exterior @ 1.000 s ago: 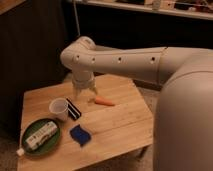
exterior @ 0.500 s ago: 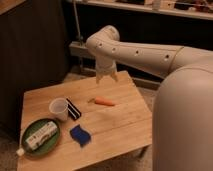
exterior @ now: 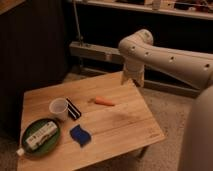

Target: Move the arm in a circular motion

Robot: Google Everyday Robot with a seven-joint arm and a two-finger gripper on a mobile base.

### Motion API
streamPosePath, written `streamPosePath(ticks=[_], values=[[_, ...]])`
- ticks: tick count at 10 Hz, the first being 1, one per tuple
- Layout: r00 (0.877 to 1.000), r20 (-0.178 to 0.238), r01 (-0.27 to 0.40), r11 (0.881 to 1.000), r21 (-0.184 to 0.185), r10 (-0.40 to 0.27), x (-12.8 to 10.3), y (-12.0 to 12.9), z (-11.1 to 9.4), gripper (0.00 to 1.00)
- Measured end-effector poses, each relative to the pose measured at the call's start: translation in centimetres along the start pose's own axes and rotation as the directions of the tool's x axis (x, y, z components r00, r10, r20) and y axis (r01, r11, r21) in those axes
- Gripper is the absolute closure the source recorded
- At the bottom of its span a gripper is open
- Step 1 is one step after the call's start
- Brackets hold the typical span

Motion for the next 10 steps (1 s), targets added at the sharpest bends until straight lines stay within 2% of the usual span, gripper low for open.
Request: streamPosePath(ticks=[2,3,5,6,7,9,10], values=[[0.993,-0.031,-0.113,0.994,-0.009,0.113,3.6,-4.6,1.2,0.35],[0.983,-0.057,-0.176,0.984,-0.014,0.175,6.6,-7.1,1.9,0.35],[0.973,-0.094,-0.215,0.976,-0.028,0.212,12.0,-8.5,2.2,0.35],[0.973,-0.114,-0.205,0.978,-0.031,0.201,14.6,-8.7,2.0,0.35],[0.976,-0.128,-0.183,0.983,-0.035,0.177,15.8,-8.5,1.9,0.35],[0.983,-0.158,-0.100,0.994,-0.052,0.091,17.7,-6.7,1.7,0.35],[0.984,-0.176,-0.043,0.997,-0.061,0.032,18.8,-4.8,1.3,0.35]])
